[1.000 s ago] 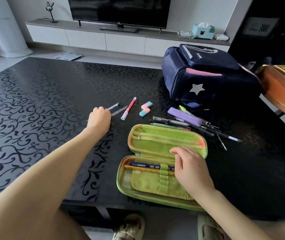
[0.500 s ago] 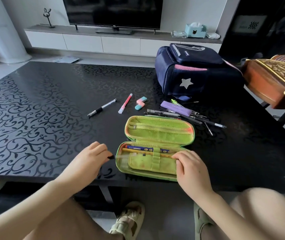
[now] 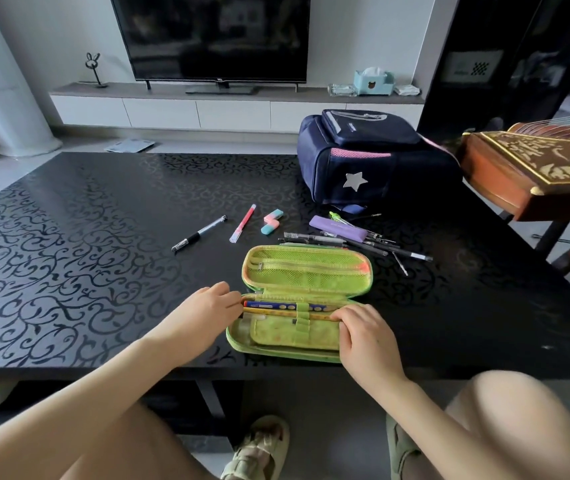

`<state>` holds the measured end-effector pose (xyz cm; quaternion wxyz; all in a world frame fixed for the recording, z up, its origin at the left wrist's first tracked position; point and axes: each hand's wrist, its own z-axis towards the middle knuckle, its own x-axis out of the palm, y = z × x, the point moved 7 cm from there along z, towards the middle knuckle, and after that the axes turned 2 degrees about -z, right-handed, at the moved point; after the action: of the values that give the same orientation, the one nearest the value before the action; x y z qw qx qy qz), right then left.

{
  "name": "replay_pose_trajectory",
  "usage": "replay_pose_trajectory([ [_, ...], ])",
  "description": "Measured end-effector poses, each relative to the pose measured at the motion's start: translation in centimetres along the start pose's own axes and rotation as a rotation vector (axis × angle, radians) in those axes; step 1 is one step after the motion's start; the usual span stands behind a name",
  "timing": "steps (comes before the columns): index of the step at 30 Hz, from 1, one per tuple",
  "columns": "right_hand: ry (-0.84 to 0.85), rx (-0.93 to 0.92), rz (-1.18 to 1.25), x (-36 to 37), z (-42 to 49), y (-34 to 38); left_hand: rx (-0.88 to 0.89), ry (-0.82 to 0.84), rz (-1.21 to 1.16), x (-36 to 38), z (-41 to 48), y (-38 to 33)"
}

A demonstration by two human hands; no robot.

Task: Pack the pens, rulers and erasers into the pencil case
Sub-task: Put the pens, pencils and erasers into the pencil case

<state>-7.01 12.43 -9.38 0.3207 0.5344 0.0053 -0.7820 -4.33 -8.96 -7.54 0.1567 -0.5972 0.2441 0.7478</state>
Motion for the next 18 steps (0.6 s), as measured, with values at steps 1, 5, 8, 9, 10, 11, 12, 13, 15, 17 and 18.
replay_pose_trajectory([
  [1, -0.001, 0.000, 0.001, 0.0, 0.0, 0.0, 0.003, 0.012, 0.014, 0.1, 0.0, 0.0],
  [5, -0.006, 0.000, -0.002, -0.1, 0.1, 0.1, 0.024, -0.008, 0.033, -0.2, 0.8, -1.0],
  [8, 0.002, -0.004, -0.007, 0.1, 0.0, 0.1, 0.080, -0.010, 0.042, -0.3, 2.5, -2.8],
  [9, 0.004, -0.006, -0.004, 0.1, 0.0, 0.1, 0.094, -0.008, 0.046, -0.1, 3.2, -3.3],
  [10, 0.008, -0.009, -0.003, 0.1, 0.0, 0.1, 0.102, -0.009, 0.038, 0.2, 3.7, -3.7],
  [11, 0.013, -0.012, -0.003, 0.1, 0.0, 0.1, 0.095, -0.006, 0.026, 0.6, 4.1, -3.8],
  [12, 0.019, -0.015, -0.003, 0.1, 0.0, 0.1, 0.081, -0.002, 0.004, 0.9, 4.5, -3.9],
  [13, 0.028, -0.019, -0.006, 0.1, 0.0, 0.1, 0.048, 0.009, -0.037, 1.1, 4.5, -3.8],
  [15, 0.045, -0.032, -0.019, 0.0, 0.1, 0.2, -0.068, -0.017, -0.221, 1.2, 4.4, -3.1],
  [17, 0.054, -0.043, -0.037, -0.3, 0.6, 0.3, -0.230, -0.014, -0.383, 1.0, 3.7, -1.3],
  [18, 0.050, -0.051, -0.045, -0.5, 1.0, 0.5, -0.298, -0.045, -0.434, 0.8, 3.2, -0.1],
])
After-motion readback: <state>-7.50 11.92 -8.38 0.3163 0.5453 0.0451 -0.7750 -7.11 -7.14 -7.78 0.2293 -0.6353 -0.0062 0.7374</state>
